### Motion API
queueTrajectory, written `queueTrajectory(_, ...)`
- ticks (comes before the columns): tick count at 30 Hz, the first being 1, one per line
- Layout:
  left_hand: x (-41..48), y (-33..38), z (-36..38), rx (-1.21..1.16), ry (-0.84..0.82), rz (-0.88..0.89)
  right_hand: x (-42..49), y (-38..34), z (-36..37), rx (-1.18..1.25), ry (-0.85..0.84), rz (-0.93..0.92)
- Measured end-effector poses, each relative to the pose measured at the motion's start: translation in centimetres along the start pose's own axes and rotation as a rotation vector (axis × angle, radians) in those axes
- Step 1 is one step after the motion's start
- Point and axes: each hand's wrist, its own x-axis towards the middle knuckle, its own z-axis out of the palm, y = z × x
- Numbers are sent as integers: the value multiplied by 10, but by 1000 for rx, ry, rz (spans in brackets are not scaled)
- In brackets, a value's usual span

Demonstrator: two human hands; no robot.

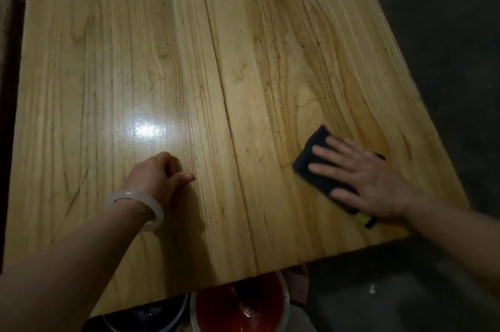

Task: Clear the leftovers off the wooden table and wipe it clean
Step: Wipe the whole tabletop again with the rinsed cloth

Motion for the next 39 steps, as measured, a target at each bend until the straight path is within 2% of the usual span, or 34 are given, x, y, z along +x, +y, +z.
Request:
queueTrajectory(7, 0, -3, 1, 24, 17, 5, 45, -21, 8, 109, 205, 689)
queueTrajectory(9, 0, -3, 1, 27, 20, 8, 57, -42, 11, 125, 211, 825)
queueTrajectory(11, 0, -2, 1, 21, 17, 11, 63, -67, 14, 127, 191, 887)
queueTrajectory(14, 0, -2, 0, 19, 11, 14, 61, -109, 23, 120, 153, 794)
queueTrajectory(19, -2, -4, -1, 22, -12, 5, 33, -163, 46, 84, 125, 494)
queueTrajectory(24, -3, 2, -4, 37, -28, 15, 2, -149, 48, 93, 106, 110)
queueTrajectory(27, -4, 4, -4, 53, -24, 12, -14, -125, 45, 61, 76, -35)
queueTrajectory(32, -3, 5, -4, 69, -27, 0, -36, -76, 37, 68, 73, -48)
queueTrajectory(39, -2, 2, -4, 102, -13, 0, -43, 5, 15, 39, 64, 135)
